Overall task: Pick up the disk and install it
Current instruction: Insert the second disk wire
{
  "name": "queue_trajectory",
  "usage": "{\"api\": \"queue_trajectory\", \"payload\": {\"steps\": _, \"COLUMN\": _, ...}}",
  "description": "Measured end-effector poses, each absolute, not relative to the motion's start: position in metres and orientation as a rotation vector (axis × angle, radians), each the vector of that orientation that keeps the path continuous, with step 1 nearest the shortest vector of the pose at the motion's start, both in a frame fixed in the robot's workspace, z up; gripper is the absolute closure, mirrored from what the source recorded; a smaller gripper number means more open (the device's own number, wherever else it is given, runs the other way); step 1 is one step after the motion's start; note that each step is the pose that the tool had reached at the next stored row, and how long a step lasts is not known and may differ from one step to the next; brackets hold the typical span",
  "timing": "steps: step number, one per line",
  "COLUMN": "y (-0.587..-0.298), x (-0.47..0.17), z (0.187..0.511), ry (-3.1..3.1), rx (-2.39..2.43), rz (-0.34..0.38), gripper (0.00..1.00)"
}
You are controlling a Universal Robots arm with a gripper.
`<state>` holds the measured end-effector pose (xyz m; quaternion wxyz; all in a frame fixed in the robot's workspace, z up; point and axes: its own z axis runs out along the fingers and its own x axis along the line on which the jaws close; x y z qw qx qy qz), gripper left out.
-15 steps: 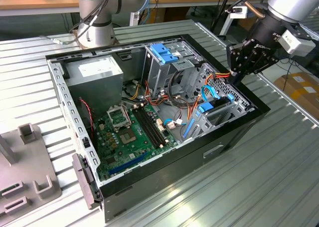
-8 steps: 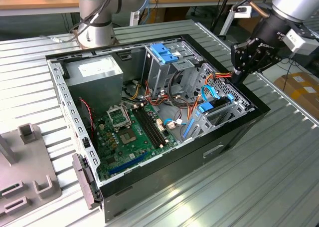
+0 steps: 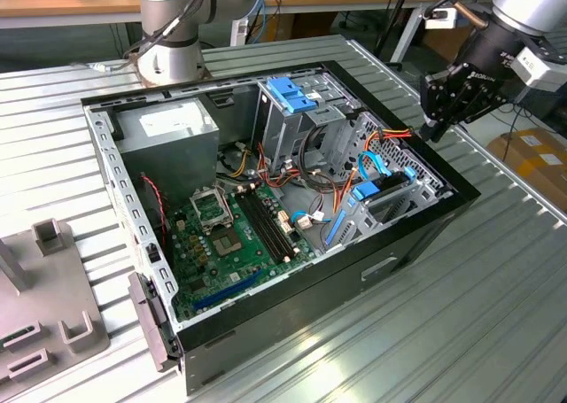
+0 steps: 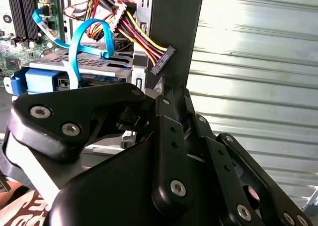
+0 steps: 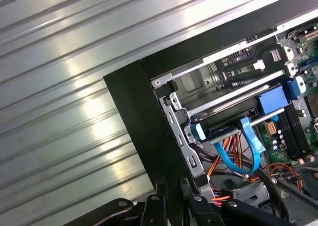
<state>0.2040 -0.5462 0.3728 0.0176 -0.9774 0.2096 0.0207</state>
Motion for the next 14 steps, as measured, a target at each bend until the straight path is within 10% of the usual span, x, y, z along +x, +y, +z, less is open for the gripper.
{"api": "queue_trajectory", "payload": {"steps": 14, "y": -0.534, "x": 0.188, "z": 0.370, "ry": 0.666, "rx": -3.034, "rz": 0.064, "gripper": 0.76}}
